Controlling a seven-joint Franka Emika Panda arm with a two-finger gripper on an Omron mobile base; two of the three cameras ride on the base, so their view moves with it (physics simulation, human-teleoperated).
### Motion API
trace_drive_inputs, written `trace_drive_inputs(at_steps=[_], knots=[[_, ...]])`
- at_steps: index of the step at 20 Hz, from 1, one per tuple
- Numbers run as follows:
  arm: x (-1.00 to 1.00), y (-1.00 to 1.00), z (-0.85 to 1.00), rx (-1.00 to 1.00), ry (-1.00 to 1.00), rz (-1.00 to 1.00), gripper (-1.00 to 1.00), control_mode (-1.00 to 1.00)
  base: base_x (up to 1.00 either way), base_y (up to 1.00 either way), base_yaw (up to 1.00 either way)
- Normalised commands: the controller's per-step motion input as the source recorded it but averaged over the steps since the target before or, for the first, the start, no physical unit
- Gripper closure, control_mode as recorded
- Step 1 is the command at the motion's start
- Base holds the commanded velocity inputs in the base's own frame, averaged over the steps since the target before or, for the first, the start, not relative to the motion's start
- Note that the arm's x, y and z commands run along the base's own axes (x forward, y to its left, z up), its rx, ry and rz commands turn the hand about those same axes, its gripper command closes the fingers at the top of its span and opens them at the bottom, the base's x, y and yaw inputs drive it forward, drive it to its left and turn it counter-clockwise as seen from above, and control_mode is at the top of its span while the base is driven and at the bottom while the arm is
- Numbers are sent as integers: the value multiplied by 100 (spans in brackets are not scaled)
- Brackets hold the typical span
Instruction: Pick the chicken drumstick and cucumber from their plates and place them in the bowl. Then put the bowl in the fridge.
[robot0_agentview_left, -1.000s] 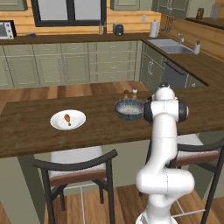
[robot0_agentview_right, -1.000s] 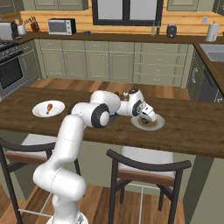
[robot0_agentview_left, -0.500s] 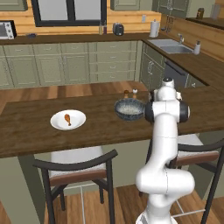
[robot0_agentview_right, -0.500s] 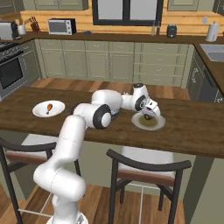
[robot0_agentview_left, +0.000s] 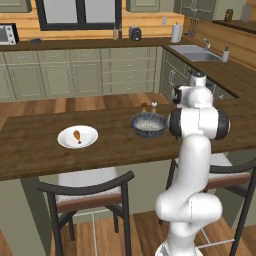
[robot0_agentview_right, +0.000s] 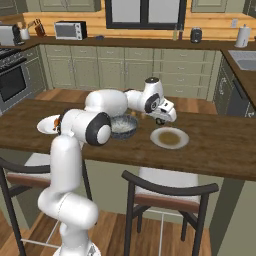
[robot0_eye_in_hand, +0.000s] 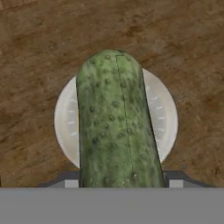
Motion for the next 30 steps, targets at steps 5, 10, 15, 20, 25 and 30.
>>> trace_drive_inputs(at_steps=[5, 10, 15, 20, 25, 30], knots=[[-60, 100, 22, 0, 0, 13, 100, -100, 0, 0, 0], [-5, 100, 20, 3, 0, 14, 100, -100, 0, 0, 0], [14, 92, 38, 9, 0, 14, 100, -100, 0, 0, 0], [50, 71, 4, 17, 8, 13, 100, -100, 0, 0, 0], [43, 27, -41, 15, 8, 11, 100, -100, 0, 0, 0], [3, 0, -36, 2, 0, 11, 100, -100, 0, 0, 0]])
